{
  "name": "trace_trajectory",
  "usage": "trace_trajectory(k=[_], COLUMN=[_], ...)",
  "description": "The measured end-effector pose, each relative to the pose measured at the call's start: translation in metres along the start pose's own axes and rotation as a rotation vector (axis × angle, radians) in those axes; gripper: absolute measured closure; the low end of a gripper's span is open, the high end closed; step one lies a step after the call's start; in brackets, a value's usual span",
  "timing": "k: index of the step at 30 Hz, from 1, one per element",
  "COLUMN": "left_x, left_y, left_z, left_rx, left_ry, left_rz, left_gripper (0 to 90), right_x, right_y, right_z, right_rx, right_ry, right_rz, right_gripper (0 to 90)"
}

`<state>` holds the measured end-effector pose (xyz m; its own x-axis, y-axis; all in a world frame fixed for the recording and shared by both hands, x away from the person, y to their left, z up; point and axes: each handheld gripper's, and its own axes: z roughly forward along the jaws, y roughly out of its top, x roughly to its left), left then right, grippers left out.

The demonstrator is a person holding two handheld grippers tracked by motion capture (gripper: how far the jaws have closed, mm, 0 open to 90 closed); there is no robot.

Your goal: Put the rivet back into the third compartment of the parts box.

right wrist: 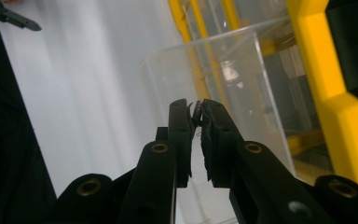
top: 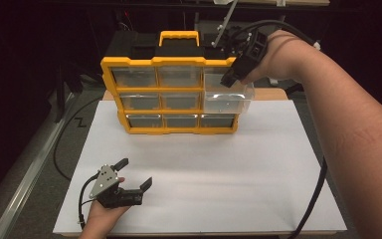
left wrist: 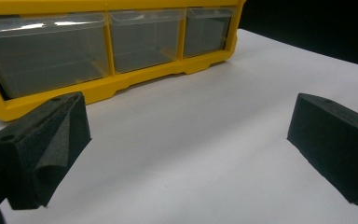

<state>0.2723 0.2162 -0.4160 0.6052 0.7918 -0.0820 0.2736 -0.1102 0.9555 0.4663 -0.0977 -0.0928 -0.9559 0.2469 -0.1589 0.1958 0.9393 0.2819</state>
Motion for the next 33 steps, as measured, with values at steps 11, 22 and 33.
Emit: trace_trajectory(k=[11, 22, 33], left_x=[0.0, -0.001, -0.002], left_y=[0.0, 0.0, -0.001], left_z=[0.0, 0.0, -0.001], left_rx=[-0.002, -0.004, 0.0], left_ry=[-0.001, -0.001, 0.003], left_rz=[-0.003, -0.003, -0.01], left_gripper=[0.3, 0.3, 0.3], right_x=[-0.02, -0.022, 0.004], right_y=[0.0, -0.006, -0.033], right_z=[0.028, 0.013, -0.011], right_rx=[0.036, -0.003, 0.002], right_ry=[-0.004, -0.004, -0.02], right_rz=[0.041, 0.101, 0.106], right_gripper=[83.2, 52.7, 50.0])
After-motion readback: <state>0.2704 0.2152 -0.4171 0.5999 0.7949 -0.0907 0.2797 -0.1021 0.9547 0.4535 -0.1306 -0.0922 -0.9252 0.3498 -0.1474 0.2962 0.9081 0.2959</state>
